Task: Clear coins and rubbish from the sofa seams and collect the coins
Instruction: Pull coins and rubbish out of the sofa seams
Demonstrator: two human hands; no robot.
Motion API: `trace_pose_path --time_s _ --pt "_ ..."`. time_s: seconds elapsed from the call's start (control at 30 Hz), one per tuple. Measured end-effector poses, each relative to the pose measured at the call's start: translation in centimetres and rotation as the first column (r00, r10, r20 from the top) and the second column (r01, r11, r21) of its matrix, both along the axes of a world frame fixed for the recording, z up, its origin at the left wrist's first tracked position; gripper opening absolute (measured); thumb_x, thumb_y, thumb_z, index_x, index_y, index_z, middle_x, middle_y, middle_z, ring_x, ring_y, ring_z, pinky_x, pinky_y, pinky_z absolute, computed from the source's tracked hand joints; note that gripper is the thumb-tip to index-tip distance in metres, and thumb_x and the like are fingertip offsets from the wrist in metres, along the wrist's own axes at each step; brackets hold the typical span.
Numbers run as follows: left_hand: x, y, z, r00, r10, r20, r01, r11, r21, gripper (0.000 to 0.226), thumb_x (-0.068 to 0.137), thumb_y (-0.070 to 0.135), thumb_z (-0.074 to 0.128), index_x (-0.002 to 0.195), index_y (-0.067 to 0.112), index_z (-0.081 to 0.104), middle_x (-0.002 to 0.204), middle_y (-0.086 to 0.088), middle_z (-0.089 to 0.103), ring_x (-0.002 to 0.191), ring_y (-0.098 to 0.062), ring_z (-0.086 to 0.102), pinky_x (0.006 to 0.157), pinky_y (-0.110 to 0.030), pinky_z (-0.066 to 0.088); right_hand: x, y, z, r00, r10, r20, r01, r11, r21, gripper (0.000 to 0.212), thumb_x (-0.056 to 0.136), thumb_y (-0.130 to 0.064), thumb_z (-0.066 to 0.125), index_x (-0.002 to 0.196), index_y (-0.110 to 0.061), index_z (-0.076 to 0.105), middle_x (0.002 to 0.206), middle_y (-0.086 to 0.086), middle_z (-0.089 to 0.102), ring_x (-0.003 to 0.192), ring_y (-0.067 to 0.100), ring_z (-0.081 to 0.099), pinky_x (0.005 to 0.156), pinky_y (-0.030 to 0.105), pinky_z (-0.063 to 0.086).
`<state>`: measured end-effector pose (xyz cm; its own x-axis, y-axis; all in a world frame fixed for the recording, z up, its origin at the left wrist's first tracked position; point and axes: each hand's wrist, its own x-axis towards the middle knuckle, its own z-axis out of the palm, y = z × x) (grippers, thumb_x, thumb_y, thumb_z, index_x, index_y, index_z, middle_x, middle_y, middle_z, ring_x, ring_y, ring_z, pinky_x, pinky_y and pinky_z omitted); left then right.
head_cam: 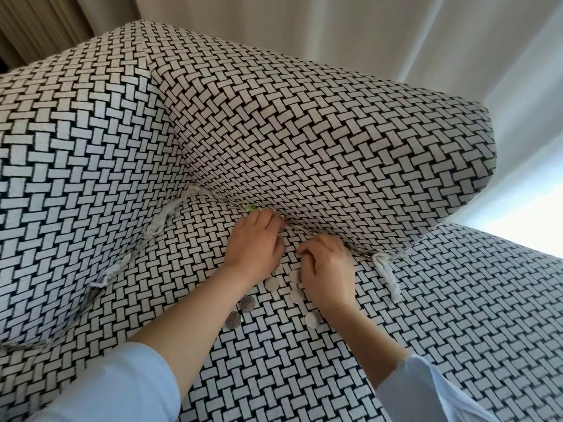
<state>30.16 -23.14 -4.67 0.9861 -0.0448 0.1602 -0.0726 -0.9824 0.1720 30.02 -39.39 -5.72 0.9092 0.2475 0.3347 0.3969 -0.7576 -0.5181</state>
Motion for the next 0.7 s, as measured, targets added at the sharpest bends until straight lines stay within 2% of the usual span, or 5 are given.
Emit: trace_pose_path --time_s 0.1,0.3,0.47,0.7 --pt "-0.2 0.0 -0.4 0.998 0.064 0.022 -0.065 0.997 0.050 0.043 0.094 0.040 0.040 0.128 0.017 0.055 0.122 -0.001 0.054 0.113 -0.022 0.046 0.094 -0.035 0.037 0.1 0.0 -0.1 1.000 -0.004 -0.004 0.004 1.000 -0.030 0.011 0.081 -0.010 0.060 0.083 -0.017 0.068 0.091 -0.004 0.064 0.090 0.022 0.057 0.075 0.034 0.044" --pt "0.6 0.1 -0.9 0.990 0.120 -0.073 -0.114 0.990 0.082 0.056 0.093 0.047 0.035 0.142 0.020 0.044 0.135 -0.001 0.043 0.124 -0.021 0.035 0.101 -0.035 0.025 0.1 0.1 -0.2 1.000 -0.010 -0.010 0.009 0.997 -0.072 0.009 0.082 -0.013 0.061 0.086 -0.019 0.066 0.091 -0.005 0.062 0.091 0.020 0.054 0.076 0.031 0.039" --pt "1.0 0.4 -1.0 0.993 0.087 -0.080 -0.083 0.995 0.053 0.052 0.091 0.046 0.037 0.139 0.027 0.047 0.133 0.001 0.044 0.124 -0.020 0.034 0.101 -0.034 0.023 0.1 0.2 0.0 0.999 -0.020 -0.028 0.017 0.994 -0.110 0.007 0.083 -0.016 0.058 0.087 -0.020 0.063 0.092 -0.005 0.060 0.090 0.019 0.052 0.077 0.030 0.037" --pt "1.7 -0.3 -0.6 0.995 -0.008 -0.099 0.010 1.000 0.020 0.051 0.089 0.038 0.032 0.134 0.022 0.049 0.131 0.003 0.051 0.123 -0.019 0.037 0.102 -0.035 0.024 0.1 0.2 0.0 0.999 -0.018 -0.051 0.012 0.993 -0.116 0.008 0.084 -0.018 0.056 0.088 -0.020 0.062 0.092 -0.005 0.059 0.091 0.019 0.052 0.078 0.031 0.038"
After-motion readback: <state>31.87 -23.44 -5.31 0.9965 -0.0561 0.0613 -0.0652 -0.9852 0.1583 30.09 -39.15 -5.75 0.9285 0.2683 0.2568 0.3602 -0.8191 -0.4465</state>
